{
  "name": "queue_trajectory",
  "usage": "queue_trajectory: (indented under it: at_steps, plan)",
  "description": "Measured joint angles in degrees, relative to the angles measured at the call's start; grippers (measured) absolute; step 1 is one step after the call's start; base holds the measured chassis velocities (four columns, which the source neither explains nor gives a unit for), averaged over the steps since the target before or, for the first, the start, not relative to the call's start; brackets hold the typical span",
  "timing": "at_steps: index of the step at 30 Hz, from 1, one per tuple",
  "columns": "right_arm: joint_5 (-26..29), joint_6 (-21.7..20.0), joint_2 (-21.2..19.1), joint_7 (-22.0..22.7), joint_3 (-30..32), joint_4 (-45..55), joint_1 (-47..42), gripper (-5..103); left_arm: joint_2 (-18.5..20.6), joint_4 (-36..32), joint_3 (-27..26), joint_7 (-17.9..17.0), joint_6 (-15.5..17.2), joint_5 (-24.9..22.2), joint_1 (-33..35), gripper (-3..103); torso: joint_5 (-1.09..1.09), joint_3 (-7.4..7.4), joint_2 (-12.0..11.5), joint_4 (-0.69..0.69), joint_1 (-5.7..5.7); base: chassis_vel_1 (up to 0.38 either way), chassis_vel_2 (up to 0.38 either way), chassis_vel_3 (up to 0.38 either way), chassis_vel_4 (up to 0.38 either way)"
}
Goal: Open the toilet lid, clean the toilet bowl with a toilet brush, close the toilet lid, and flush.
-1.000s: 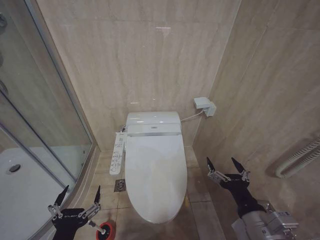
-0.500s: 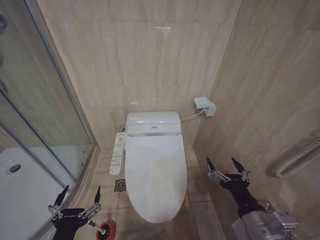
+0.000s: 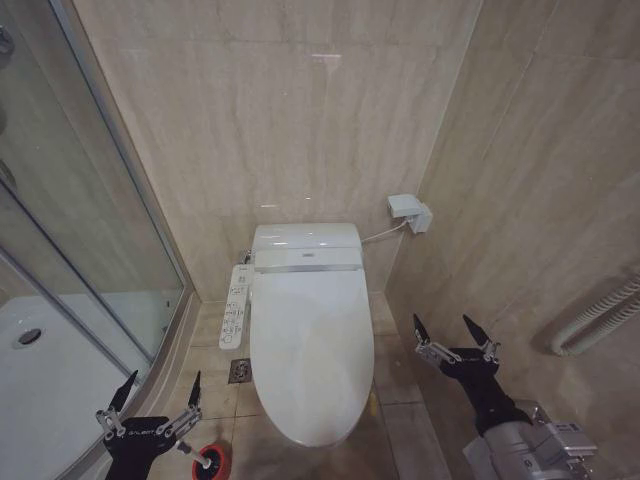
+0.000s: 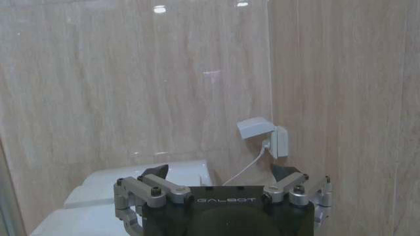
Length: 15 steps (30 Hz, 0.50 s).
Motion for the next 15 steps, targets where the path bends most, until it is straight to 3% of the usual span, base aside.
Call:
queue_trajectory:
  at_steps: [15]
  plan:
    - [0.00, 0.00, 0.00, 0.00, 0.00, 0.00, 0.00, 100, 0.00, 0.00, 0.00, 0.00, 0.00, 0.00, 0.00, 100, 0.00, 0.00, 0.00, 0.00, 0.00, 0.000, 0.000, 0.000, 0.000]
